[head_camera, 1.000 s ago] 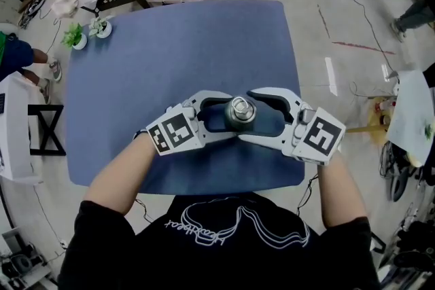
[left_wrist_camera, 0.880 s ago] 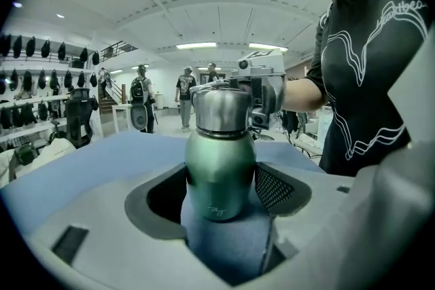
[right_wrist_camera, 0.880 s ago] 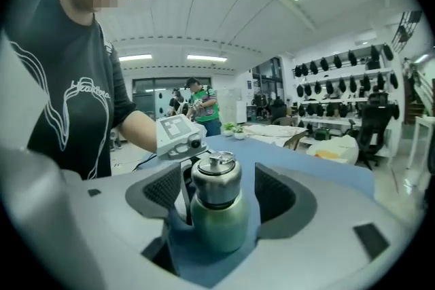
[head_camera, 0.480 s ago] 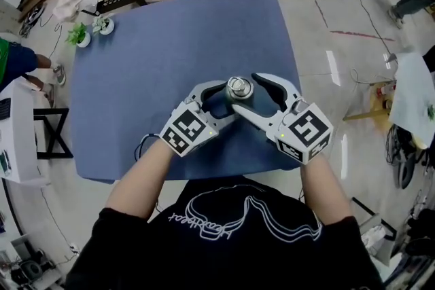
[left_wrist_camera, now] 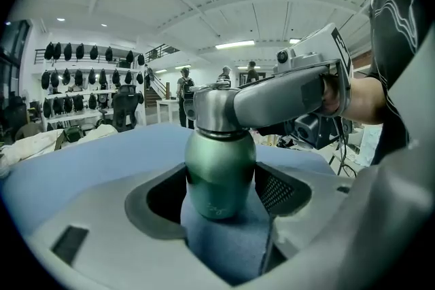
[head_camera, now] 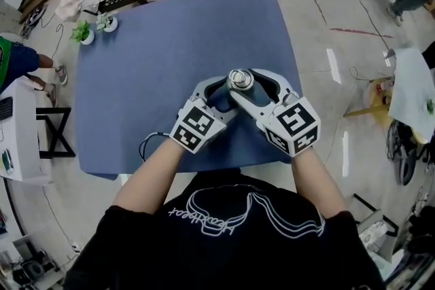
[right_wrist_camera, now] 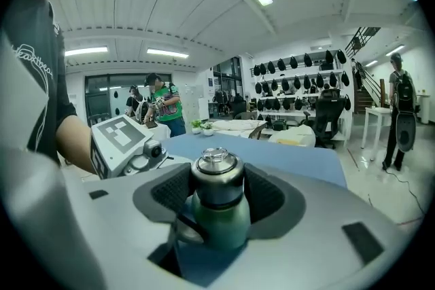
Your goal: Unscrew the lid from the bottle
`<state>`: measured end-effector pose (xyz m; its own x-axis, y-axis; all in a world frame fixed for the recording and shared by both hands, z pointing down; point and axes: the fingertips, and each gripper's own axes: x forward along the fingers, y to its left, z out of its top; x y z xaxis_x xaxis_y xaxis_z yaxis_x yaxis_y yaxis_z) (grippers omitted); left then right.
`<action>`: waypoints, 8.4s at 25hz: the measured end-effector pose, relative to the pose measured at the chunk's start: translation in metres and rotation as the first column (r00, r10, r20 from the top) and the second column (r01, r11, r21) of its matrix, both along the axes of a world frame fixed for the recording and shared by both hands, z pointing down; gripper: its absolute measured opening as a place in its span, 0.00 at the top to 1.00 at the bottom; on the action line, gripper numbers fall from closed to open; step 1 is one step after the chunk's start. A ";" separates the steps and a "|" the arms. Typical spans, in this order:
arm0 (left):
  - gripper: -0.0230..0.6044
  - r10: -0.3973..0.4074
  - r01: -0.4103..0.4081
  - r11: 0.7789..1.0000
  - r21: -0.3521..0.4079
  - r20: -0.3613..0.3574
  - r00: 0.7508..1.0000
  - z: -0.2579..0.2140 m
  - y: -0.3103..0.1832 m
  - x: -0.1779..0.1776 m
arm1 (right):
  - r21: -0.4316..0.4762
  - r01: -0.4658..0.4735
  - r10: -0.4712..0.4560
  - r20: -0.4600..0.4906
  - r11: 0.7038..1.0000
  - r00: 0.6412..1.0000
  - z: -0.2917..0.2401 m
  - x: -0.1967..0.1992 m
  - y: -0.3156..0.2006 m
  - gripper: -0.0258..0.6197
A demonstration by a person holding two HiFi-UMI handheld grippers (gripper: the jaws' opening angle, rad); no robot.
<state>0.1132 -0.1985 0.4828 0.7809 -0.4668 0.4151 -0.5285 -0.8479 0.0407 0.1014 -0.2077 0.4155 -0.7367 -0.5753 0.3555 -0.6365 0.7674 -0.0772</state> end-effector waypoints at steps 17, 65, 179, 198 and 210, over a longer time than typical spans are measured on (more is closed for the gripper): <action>0.46 0.215 -0.214 0.977 0.020 -0.018 0.977 0.000 -0.001 -0.003 | -0.021 0.179 -0.179 -0.020 0.984 0.984 0.002 -0.003 0.001 0.58; 0.45 0.216 -0.214 0.975 -0.064 0.037 0.976 0.004 0.006 -0.001 | 0.115 0.192 -0.198 0.041 0.975 0.979 -0.002 -0.001 0.005 0.48; 0.44 0.393 -0.393 0.920 -0.016 0.010 0.920 0.008 0.008 -0.003 | 0.090 0.433 -0.434 -0.008 0.897 0.901 0.006 -0.015 0.011 0.55; 0.44 0.501 -0.500 0.865 -0.040 0.037 0.864 0.008 0.010 -0.011 | 0.082 0.584 -0.584 -0.024 0.808 0.811 -0.001 -0.016 0.012 0.55; 0.59 0.144 -0.139 0.989 0.042 -0.139 0.980 -0.082 0.009 -0.065 | 0.190 0.268 -0.307 0.218 0.944 0.926 -0.081 0.012 0.020 0.56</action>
